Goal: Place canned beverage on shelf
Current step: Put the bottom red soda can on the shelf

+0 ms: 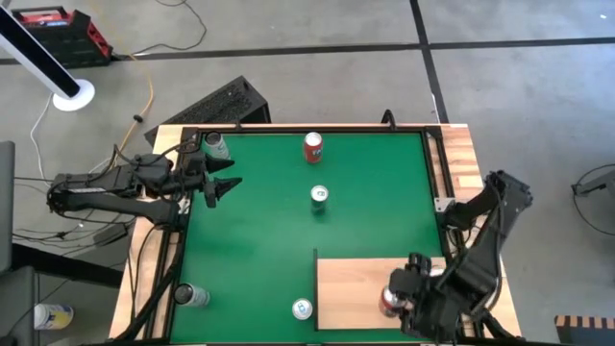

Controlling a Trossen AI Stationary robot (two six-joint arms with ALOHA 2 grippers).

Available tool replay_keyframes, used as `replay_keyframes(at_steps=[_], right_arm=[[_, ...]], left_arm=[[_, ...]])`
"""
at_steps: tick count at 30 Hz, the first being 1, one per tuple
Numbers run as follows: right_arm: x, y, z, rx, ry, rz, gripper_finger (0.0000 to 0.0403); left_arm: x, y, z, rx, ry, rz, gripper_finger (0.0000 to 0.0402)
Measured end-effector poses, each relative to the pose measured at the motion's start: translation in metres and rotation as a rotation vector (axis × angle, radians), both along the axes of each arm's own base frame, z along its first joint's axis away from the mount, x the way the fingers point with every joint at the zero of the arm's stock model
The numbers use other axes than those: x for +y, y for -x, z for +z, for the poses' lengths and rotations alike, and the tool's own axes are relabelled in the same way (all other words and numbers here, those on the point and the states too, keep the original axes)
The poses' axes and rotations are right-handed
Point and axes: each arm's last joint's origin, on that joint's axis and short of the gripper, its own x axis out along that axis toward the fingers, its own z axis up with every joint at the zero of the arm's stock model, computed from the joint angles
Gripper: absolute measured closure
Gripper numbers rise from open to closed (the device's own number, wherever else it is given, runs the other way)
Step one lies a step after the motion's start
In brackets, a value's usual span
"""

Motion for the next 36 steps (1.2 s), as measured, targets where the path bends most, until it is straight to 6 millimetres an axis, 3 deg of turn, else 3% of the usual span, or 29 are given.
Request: replay_keyframes(at_steps=[13,21,36], right_arm=[[0.044,0.014,-0.037,0.017,0.064,-0.041,0.0086],[0.04,0.019,-0.053,0.004,0.134,-0.094,0.0086],[0.046,0.026,-0.055,0.016,0.106,-0.087,0.0086]], left_arm=[[0.0,0.0,0.0,-0.021,0.05,0.014,0.0068],[0.0,0.0,0.001,-0.049,0.102,0.018,0.0068],[0.0,0.0,0.001,-0.063,0.142,0.012,0.0068]])
